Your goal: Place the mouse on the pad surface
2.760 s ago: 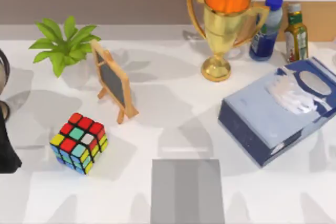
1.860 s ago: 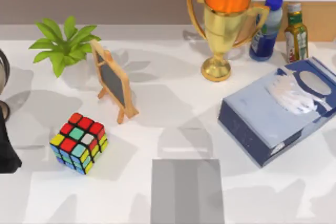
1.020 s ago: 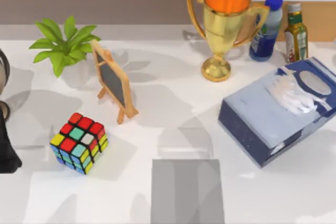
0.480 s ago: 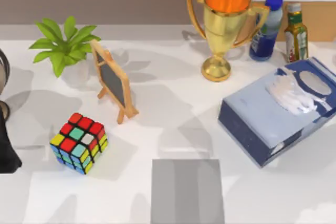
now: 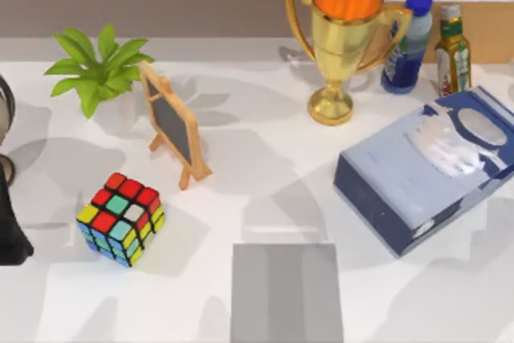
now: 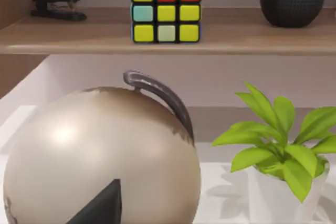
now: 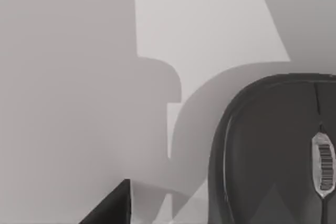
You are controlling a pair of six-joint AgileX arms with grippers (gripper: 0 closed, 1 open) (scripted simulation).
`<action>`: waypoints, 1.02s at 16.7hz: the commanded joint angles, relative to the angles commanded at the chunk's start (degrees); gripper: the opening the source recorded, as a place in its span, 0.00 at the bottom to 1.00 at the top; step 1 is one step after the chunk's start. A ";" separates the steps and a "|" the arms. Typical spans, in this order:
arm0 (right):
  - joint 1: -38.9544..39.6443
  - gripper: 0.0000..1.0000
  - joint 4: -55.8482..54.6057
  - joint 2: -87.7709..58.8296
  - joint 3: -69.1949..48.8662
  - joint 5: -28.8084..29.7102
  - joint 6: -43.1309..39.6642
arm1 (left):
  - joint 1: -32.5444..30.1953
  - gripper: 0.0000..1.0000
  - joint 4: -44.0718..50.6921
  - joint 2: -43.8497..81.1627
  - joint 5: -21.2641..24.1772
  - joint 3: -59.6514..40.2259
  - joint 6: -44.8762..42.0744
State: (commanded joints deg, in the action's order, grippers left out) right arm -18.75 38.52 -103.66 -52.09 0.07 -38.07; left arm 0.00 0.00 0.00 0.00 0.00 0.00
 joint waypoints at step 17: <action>0.03 0.02 -0.08 -0.03 0.04 -0.01 0.02 | 0.00 1.00 0.00 0.00 0.00 0.00 0.00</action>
State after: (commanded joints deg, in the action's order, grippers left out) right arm -18.72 38.43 -103.70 -52.05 0.06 -38.05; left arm 0.00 0.00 0.00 0.00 0.00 0.00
